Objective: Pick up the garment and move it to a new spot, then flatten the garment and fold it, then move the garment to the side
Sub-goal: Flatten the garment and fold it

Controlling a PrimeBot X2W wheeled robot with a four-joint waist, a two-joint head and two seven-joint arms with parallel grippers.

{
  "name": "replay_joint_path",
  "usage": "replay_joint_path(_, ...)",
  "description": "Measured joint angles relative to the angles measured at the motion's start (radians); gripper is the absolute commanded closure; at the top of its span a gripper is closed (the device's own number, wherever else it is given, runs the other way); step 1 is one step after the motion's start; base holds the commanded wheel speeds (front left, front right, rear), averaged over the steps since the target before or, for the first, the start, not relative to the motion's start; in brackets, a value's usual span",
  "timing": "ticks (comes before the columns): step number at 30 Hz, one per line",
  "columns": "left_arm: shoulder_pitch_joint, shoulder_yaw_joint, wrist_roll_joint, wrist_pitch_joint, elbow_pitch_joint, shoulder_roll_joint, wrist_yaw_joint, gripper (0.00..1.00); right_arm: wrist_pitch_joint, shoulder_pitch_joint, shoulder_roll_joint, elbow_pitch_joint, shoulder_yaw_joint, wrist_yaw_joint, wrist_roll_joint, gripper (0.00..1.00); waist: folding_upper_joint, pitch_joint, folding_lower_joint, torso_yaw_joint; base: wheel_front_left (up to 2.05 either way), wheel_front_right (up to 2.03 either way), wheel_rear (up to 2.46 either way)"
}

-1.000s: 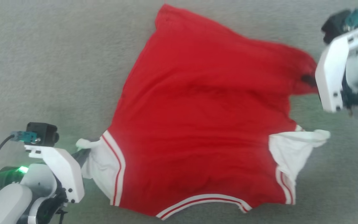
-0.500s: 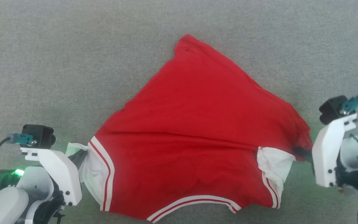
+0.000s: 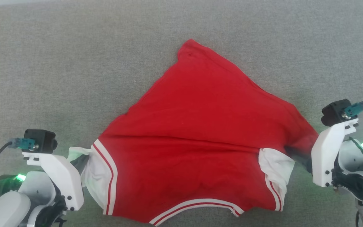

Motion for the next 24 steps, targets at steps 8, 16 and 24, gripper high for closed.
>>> replay_joint_path(8, 0.02, -0.004, -0.005, -0.004, -0.002, -0.006, 0.002, 1.0, 0.02, 0.008, -0.011, -0.177, -0.049, -0.002, -0.005, 0.0, 0.0, -0.019, 0.0, 0.003, 0.0, 0.0, 0.0)
replay_joint_path(16, 0.024, -0.014, -0.005, -0.011, -0.01, -0.018, 0.004, 1.0, 0.017, -0.063, -0.009, -0.331, -0.044, -0.002, -0.035, 0.0, 0.0, -0.022, 0.0, 0.024, 0.0, 0.0, 0.0)
replay_joint_path(24, -0.004, -0.036, 0.004, -0.012, -0.004, -0.046, -0.013, 1.0, -0.082, -0.338, -0.026, -0.121, 0.135, -0.002, -0.034, 0.0, 0.0, 0.0, 0.0001, 0.064, 0.0, 0.0, 0.0)
